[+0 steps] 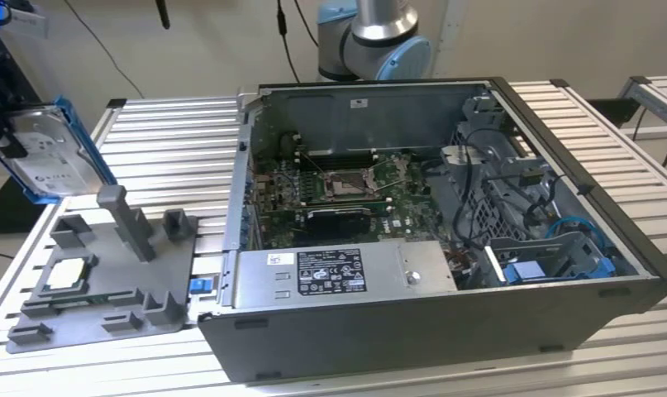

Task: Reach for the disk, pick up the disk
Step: 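Pick up the disk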

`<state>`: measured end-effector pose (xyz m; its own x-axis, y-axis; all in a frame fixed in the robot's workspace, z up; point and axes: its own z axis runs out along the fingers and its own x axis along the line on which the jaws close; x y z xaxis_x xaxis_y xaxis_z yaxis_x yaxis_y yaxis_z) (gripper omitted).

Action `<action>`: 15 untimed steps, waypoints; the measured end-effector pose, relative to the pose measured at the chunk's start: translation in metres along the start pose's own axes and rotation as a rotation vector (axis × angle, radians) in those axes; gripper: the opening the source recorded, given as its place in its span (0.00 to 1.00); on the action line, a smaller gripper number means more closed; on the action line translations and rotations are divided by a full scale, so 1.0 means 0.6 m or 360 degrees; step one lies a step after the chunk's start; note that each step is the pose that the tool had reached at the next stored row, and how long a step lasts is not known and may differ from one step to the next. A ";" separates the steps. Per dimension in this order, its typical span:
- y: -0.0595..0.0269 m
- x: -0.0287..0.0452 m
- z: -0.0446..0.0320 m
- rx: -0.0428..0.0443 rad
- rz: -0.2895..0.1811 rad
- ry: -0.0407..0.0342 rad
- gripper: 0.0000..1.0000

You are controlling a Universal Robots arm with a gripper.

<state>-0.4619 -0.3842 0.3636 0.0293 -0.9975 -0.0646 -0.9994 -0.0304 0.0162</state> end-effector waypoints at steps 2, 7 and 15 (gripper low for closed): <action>0.000 0.000 -0.005 0.0000 0.0000 0.0000 0.00; 0.000 -0.002 -0.025 0.0000 0.0000 0.0000 0.00; 0.001 -0.003 -0.054 0.0000 0.0000 0.0000 0.00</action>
<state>-0.4619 -0.3842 0.3961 0.0293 -0.9975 -0.0646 -0.9994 -0.0304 0.0160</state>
